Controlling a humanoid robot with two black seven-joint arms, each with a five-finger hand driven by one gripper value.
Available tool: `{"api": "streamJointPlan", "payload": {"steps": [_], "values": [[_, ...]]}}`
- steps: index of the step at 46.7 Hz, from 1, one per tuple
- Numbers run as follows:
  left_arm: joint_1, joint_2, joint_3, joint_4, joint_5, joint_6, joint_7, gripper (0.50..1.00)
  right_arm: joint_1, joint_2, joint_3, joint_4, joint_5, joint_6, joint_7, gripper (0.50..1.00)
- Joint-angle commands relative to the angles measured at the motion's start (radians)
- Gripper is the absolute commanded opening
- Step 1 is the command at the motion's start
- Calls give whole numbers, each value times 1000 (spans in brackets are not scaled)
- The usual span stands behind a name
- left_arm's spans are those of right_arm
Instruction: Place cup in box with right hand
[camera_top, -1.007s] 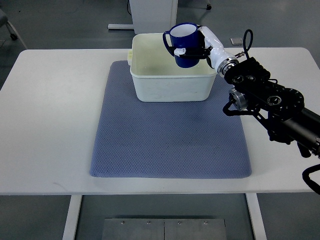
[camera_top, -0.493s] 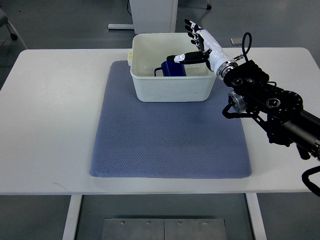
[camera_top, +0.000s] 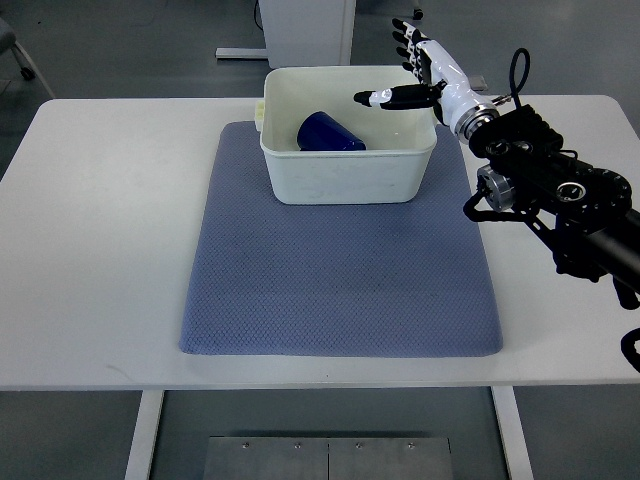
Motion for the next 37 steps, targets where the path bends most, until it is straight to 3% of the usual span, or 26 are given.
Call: {"api": "streamJointPlan", "payload": {"steps": [1, 11, 17, 37], "values": [[0, 0, 1, 0, 0, 0, 0, 1000, -4, -27, 29, 19, 0, 2, -5, 995], [-1, 0, -2, 0, 0, 0, 0, 1000, -63, -124, 137, 131, 0, 32, -57, 995], [0, 0, -2, 0, 0, 0, 0, 1000, -125, -153, 269, 166, 0, 67, -125, 995], [-1, 0, 1, 0, 0, 0, 0, 1000, -320, -184, 614, 180, 0, 155, -217, 1000]]}}
